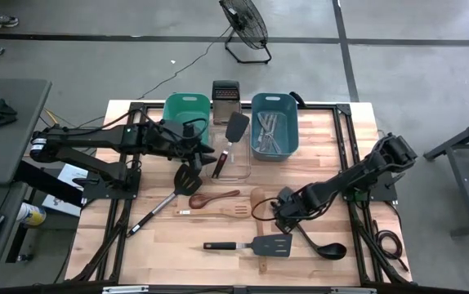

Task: Pick & Place Kitchen Items
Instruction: Put the black serving spoon into the green bin

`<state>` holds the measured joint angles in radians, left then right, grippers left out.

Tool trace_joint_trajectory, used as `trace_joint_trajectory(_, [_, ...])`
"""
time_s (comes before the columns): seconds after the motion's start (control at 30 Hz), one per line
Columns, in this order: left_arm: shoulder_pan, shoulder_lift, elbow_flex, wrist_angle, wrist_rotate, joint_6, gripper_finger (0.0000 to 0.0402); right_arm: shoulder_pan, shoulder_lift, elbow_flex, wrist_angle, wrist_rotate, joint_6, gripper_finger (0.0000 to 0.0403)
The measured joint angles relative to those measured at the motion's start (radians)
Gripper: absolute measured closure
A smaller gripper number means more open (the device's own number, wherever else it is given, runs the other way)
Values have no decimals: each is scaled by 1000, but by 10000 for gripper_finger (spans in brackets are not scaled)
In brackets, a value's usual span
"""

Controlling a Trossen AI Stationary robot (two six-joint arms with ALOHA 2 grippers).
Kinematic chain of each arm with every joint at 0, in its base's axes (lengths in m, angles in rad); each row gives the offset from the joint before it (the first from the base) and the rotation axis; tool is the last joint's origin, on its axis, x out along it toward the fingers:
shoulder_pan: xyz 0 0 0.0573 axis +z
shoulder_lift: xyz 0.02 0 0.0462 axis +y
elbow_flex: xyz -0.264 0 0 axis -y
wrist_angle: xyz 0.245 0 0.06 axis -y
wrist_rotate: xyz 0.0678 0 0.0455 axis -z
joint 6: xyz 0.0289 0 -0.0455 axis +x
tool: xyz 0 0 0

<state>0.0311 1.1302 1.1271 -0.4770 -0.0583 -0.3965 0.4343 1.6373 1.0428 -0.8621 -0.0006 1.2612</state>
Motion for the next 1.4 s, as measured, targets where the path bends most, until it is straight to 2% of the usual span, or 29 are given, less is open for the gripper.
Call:
trace_joint_trajectory(0.2, [0, -7, 0, -2, 20, 0, 234, 32, 36, 0, 9, -13, -6, 172])
trace_joint_trajectory(0.37, [0, -17, 0, -6, 25, 3, 234, 77, 52, 0, 3, -42, 52, 172])
trace_joint_trajectory(0.63, [0, -32, 0, -4, 23, 8, 234, 151, 65, 0, 1, 36, 160, 172])
trace_joint_trajectory(0.83, [1, -36, 0, -4, 23, 7, 234, 182, 106, 0, 36, 51, 169, 172])
trace_joint_trajectory(1.4, [1, -36, 0, -5, 22, 0, 234, 172, 182, 3, 21, 1, 238, 172])
